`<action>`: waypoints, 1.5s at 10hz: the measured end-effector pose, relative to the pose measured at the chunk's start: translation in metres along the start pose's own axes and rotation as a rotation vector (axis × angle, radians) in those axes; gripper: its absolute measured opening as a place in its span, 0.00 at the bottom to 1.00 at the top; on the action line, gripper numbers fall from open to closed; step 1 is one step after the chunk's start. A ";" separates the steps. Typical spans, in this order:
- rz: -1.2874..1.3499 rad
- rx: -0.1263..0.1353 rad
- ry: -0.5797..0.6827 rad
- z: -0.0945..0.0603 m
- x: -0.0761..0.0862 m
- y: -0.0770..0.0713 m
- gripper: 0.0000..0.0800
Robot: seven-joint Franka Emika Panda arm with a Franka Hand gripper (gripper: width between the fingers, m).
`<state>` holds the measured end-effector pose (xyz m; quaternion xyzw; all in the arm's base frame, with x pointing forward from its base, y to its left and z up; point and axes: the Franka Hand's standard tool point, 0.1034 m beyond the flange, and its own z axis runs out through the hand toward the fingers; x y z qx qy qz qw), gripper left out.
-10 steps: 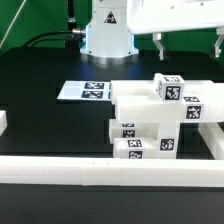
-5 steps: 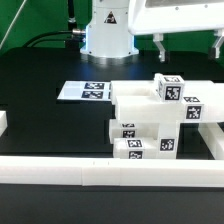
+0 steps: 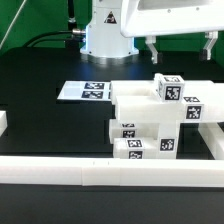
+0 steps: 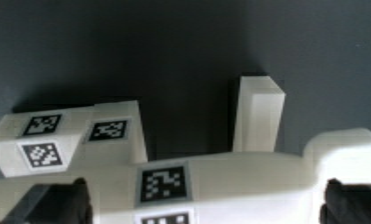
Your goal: Assemble chair
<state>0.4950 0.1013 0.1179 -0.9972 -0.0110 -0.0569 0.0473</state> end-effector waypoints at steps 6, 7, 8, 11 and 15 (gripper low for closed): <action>-0.037 -0.001 -0.186 0.008 -0.013 -0.003 0.81; -0.055 -0.002 -0.189 0.011 -0.016 0.000 0.81; -0.054 -0.006 -0.197 0.015 -0.020 0.000 0.81; -0.039 -0.018 -0.179 0.025 -0.024 -0.003 0.81; 0.037 -0.039 -0.150 0.035 -0.033 -0.003 0.81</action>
Offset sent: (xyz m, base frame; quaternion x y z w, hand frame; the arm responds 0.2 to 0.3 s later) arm 0.0000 0.0000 0.0000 0.0000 -0.1296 0.0000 0.9916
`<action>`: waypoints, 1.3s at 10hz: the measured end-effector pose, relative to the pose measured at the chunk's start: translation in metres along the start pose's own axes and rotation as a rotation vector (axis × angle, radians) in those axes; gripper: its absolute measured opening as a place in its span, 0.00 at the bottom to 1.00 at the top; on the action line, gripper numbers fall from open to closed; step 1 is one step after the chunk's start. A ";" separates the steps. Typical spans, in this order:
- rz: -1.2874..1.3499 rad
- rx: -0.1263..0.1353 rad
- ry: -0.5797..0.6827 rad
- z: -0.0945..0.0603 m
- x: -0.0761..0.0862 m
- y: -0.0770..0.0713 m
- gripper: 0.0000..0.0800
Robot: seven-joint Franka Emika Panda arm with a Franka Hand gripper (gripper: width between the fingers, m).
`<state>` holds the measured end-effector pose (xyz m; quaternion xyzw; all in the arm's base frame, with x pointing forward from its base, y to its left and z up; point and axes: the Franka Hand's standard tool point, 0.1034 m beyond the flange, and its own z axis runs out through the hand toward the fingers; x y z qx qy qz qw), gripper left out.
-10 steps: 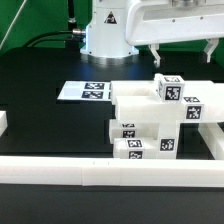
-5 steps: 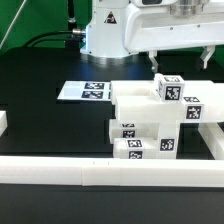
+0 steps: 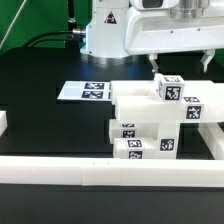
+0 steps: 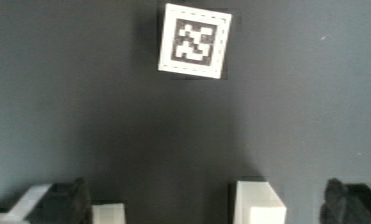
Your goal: Assemble chair
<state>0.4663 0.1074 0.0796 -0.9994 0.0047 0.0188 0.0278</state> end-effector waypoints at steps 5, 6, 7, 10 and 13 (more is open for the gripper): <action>-0.002 -0.038 0.041 0.032 -0.010 0.006 0.81; -0.002 -0.038 0.041 0.032 -0.010 0.006 0.81; -0.002 -0.039 0.040 0.032 -0.011 0.006 0.81; 0.024 -0.050 0.049 0.050 -0.014 0.008 0.81; 0.027 -0.061 0.036 0.062 -0.017 0.004 0.81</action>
Offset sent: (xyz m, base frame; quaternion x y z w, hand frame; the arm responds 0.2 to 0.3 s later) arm -0.0068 0.0037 -0.0311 0.0073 0.0428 -0.0031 0.9991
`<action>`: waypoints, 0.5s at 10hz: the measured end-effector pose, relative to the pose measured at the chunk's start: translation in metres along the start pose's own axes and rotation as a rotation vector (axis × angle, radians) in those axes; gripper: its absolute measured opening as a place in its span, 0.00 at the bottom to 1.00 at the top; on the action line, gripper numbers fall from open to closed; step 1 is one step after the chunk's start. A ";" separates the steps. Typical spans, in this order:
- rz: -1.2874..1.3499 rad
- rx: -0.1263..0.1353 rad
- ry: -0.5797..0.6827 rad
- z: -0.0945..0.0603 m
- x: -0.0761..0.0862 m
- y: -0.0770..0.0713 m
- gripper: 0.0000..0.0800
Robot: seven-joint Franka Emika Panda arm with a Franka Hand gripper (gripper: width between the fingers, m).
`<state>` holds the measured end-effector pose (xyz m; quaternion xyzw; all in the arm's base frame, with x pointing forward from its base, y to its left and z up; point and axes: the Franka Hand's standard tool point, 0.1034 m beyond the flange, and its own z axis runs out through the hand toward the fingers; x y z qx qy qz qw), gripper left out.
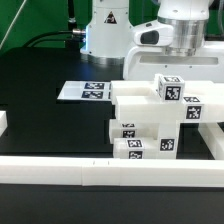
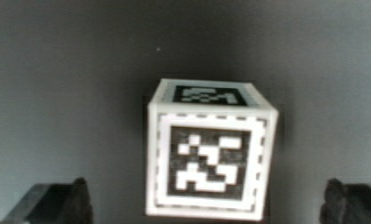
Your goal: Assemble chair
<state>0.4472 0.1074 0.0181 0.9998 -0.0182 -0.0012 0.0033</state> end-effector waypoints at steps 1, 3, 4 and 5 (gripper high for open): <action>0.000 -0.002 -0.003 0.001 -0.001 0.001 0.81; 0.000 -0.006 -0.011 0.005 -0.003 0.002 0.81; 0.000 -0.008 -0.015 0.008 -0.005 0.003 0.81; -0.001 -0.011 -0.019 0.010 -0.006 0.003 0.81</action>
Offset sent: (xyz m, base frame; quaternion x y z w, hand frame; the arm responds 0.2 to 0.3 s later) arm -0.0001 0.0047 -0.0082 0.0013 0.0051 0.0107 0.9999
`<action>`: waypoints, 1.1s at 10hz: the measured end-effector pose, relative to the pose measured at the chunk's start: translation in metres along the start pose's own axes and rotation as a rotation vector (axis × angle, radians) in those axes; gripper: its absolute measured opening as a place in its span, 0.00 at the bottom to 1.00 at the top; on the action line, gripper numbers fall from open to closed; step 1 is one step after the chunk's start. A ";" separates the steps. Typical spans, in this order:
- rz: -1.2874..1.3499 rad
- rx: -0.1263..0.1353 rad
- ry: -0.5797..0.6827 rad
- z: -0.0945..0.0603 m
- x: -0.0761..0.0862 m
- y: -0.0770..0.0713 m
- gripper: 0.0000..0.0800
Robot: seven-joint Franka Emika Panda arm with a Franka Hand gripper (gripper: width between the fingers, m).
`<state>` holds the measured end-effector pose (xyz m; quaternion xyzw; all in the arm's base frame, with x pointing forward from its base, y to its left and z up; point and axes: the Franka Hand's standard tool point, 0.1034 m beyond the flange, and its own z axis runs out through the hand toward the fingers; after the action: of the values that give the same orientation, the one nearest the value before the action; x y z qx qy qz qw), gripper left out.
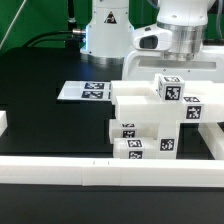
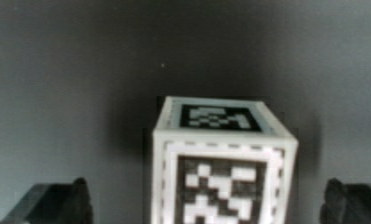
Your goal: Assemble chair
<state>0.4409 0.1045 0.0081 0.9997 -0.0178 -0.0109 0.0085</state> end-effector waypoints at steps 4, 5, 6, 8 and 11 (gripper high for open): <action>0.004 -0.002 -0.002 0.001 0.000 0.003 0.49; 0.004 -0.002 -0.002 0.001 0.000 0.003 0.36; 0.004 -0.002 -0.002 0.001 0.000 0.003 0.36; 0.002 0.000 0.000 -0.002 0.002 0.005 0.36; -0.039 0.024 -0.023 -0.036 0.008 0.008 0.36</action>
Offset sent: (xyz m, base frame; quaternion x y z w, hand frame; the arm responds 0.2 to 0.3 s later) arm 0.0011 -0.0030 0.0014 0.0006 -0.0013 -0.0037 1.0000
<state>0.4496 0.0968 0.0437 0.9997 0.0015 -0.0223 -0.0040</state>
